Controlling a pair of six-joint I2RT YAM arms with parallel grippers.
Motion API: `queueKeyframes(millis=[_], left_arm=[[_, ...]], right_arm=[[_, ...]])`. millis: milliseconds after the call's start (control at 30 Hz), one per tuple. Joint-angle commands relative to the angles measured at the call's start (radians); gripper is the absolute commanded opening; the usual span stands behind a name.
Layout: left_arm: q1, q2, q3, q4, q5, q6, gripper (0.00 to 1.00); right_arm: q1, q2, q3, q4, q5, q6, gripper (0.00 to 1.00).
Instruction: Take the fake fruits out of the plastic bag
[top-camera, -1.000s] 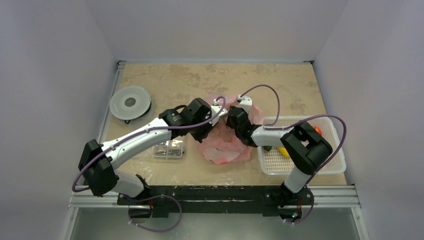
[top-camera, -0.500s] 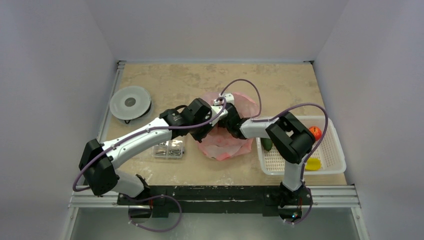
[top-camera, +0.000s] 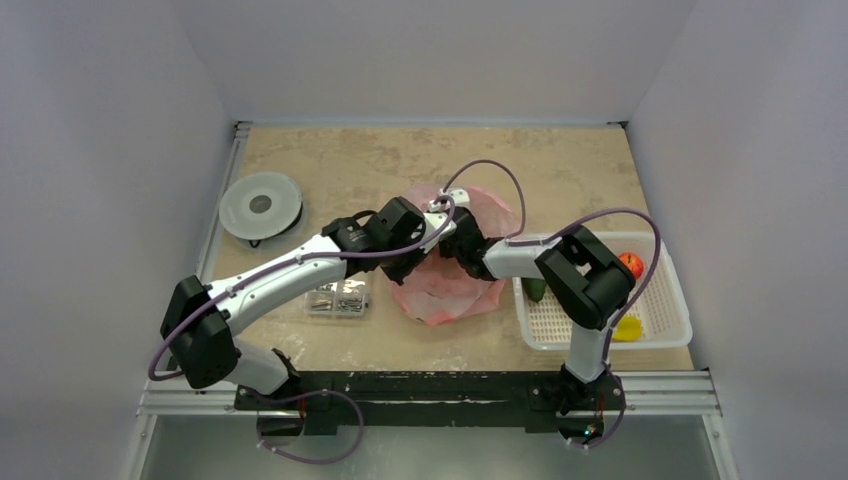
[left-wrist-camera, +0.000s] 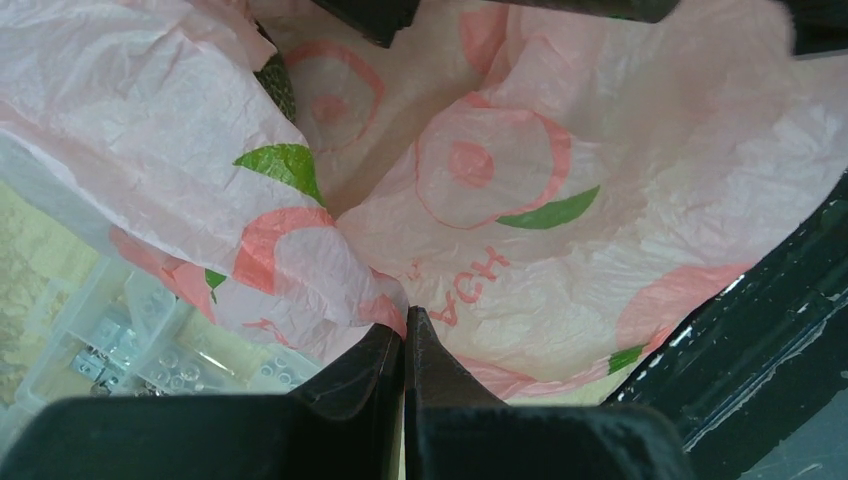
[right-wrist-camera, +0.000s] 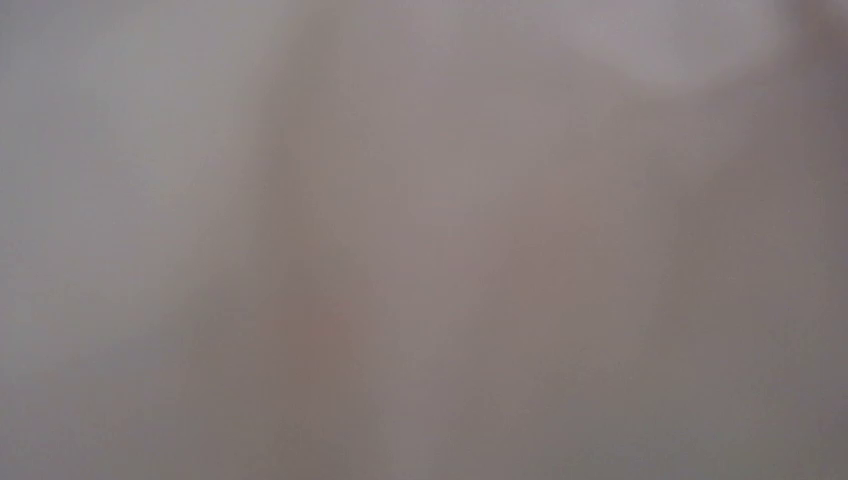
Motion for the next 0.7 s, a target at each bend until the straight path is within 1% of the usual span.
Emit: queueKeyframes(millis=[0,167,333,467,600,667], left_arm=[[-0.006,0.004,0.011,0.01,-0.062,0.023,0.0],[-0.006,-0.001,0.006,0.013,-0.084,0.026,0.0],[-0.006,0.006,0.008,0.016,-0.086,0.024,0.0],[-0.006,-0.001,0.005,0.02,-0.089,0.023,0.0],[-0.006,-0.005,0.008,0.017,-0.092,0.024,0.0],[-0.006,-0.009,0.006,0.02,-0.092,0.024,0.0]], right_arm=[[0.003,-0.114,-0.035,-0.053,-0.03,-0.001,0.0],[0.003,-0.236,-0.032,-0.123,-0.071,0.02,0.0],[0.002,-0.373,-0.102,-0.117,-0.128,0.075,0.0],[0.003,-0.453,-0.13,-0.155,-0.158,0.114,0.0],[0.002,-0.528,-0.168,-0.148,-0.221,0.14,0.0],[0.002,-0.55,-0.183,-0.14,-0.268,0.182,0.0]])
